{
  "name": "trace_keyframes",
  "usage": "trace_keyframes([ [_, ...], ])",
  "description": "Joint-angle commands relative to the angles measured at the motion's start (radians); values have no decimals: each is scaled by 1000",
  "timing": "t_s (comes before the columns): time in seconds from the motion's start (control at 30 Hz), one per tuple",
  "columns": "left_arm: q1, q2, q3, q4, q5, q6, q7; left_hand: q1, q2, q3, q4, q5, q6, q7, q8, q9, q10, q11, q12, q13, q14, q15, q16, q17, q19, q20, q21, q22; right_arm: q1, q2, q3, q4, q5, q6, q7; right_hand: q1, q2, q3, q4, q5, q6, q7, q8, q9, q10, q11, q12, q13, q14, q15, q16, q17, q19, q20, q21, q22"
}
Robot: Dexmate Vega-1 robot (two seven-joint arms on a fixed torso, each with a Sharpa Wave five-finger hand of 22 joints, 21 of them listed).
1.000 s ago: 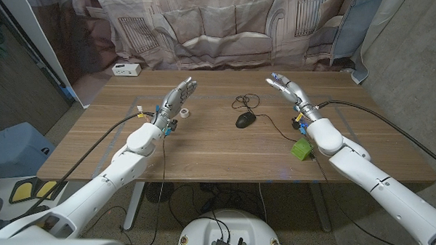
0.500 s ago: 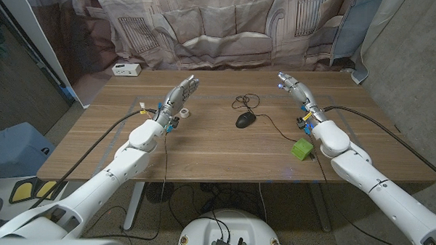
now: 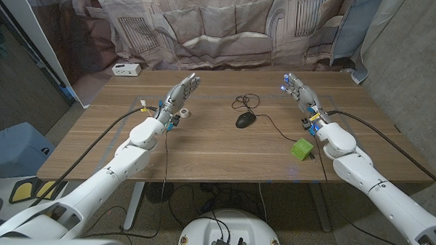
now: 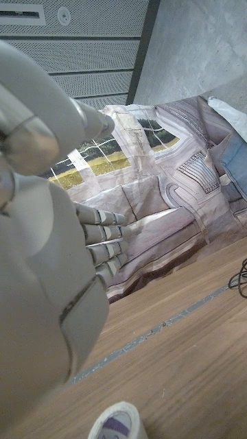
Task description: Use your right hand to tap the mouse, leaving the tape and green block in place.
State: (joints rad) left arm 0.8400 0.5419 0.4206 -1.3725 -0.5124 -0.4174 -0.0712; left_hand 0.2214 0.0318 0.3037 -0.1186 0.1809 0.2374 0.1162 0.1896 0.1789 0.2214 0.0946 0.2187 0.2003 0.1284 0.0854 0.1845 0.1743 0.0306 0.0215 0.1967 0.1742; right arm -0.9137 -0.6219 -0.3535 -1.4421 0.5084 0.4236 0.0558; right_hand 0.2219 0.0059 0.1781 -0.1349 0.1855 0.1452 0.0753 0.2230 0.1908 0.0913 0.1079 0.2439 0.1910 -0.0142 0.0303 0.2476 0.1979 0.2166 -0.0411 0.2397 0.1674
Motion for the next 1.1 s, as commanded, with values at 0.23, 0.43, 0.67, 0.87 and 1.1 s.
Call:
trace_keyframes([
  [0.23, 24, 30, -22, -55, -39, 35, -9, -5, 7, 1, -2, 1, 4, -1, 2, 3, 6, 1, 0, 2, 2, -2, 2, 3, -2, 7, -1, 3, 19, 30, 17, 119, 186, 18, 187, -18, -19, -15, 8, 7, 20, 8, 0, -1, 12, 11, -5, 1, 9, 11, -5, 6, 12, 4, -9, 2],
  [0.43, 24, 27, -21, -55, -34, 43, 3, -6, 7, 1, -2, 1, 3, -1, 1, 3, 6, 3, 0, 2, 0, -1, 2, 3, -4, 7, -2, 3, 8, 22, 21, 122, 182, 17, 183, -22, -24, -19, 9, 7, 17, 5, -3, -1, 13, 8, -7, 1, 11, 10, -6, 7, 14, 5, -11, 2],
  [0.67, 29, 13, -17, -54, -23, 33, 22, -6, 8, 1, -2, 0, 2, -1, 1, 3, 4, 1, -1, 2, 0, -2, 2, 4, -7, 9, -3, 3, 14, 24, 23, 143, 191, 27, 208, -25, -28, -22, 9, 8, 16, 5, -6, -1, 15, 10, -8, 1, 12, 11, -7, 7, 15, 6, -13, 2],
  [0.87, 11, 4, -9, -29, -26, 27, -1, -6, 9, 1, -2, 0, 2, -1, 1, 3, 4, 0, -1, 2, 0, -1, 2, 4, -7, 9, -3, 4, 11, 29, 23, 143, 185, 33, 199, -27, -30, -24, 10, 9, 17, 5, -6, -1, 17, 9, -9, 1, 13, 11, -8, 7, 15, 6, -14, 2],
  [1.1, -1, 4, -8, -8, -28, 14, -20, -7, 9, 1, -3, 0, 1, -2, 0, 3, 3, 4, -2, 2, 1, 0, 2, 4, -9, 10, -3, 4, -8, 27, 24, 114, 175, 20, 159, -29, -32, -26, 10, 10, 19, 4, -7, -1, 20, 7, -9, 0, 16, 10, -8, 7, 15, 8, -17, 3],
])
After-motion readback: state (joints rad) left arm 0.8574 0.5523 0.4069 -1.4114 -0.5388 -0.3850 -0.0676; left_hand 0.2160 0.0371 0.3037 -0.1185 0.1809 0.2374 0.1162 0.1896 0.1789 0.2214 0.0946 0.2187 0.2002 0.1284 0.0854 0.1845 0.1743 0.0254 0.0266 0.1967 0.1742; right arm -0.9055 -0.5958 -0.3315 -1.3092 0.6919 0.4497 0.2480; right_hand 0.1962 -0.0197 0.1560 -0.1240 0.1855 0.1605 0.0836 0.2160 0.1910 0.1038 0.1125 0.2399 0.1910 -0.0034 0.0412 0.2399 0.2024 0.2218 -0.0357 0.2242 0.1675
